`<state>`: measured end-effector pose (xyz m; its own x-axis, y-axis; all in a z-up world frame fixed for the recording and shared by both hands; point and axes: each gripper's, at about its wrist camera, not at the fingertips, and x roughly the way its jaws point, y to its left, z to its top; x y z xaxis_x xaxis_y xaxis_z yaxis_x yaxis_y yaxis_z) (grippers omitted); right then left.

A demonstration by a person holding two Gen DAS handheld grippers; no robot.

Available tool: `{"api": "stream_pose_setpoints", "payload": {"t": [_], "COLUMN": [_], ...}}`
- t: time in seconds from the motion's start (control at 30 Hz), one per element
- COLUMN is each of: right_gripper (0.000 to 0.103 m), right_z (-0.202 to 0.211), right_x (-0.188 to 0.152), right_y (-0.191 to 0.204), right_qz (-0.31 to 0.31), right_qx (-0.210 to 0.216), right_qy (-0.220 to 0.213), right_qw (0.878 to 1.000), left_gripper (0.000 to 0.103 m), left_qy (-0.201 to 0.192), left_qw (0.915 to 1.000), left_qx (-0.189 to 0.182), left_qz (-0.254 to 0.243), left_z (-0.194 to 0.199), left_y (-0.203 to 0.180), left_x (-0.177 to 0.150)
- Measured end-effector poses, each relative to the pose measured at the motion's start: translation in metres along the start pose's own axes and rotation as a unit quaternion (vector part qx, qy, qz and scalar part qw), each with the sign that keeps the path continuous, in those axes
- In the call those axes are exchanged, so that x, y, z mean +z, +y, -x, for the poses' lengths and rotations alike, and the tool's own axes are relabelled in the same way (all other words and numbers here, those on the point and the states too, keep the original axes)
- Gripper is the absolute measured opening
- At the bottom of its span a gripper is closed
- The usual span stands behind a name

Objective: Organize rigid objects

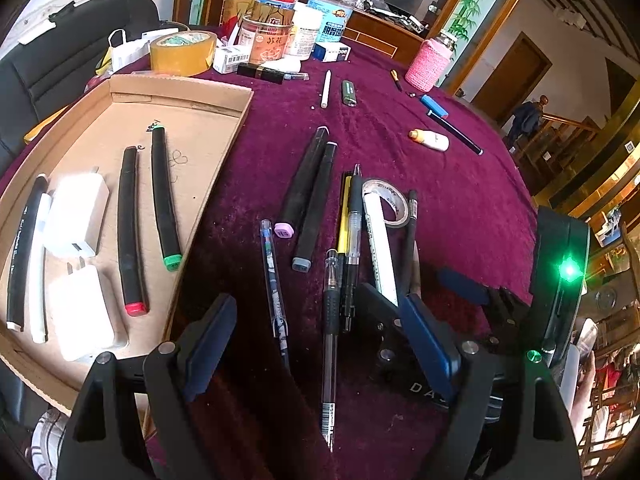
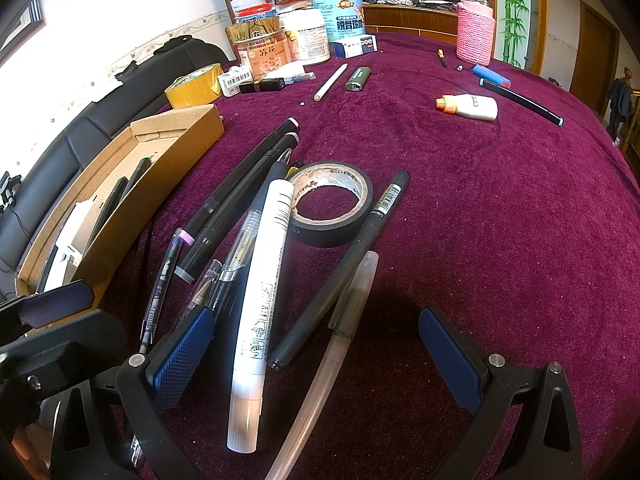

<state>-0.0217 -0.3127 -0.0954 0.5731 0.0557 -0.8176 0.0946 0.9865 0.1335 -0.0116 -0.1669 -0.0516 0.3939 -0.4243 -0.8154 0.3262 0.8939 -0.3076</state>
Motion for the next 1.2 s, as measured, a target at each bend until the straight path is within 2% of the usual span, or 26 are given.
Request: {"api": "stream_pose_setpoints", "payload": {"t": [1.2], "right_gripper": [0.103], "right_z": [0.0], "right_x": [0.0001], "right_y": [0.0001], "right_qz": [0.0], "right_qx": [0.0], "right_qy": [0.0], "right_qw": [1.0], "left_gripper": [0.083], "left_qy": [-0.001], "left_qw": [0.9999], "left_qx": [-0.005], "left_qz": [0.008], "left_z": [0.0009], "left_y": [0.0044], "left_x": [0.0014]}}
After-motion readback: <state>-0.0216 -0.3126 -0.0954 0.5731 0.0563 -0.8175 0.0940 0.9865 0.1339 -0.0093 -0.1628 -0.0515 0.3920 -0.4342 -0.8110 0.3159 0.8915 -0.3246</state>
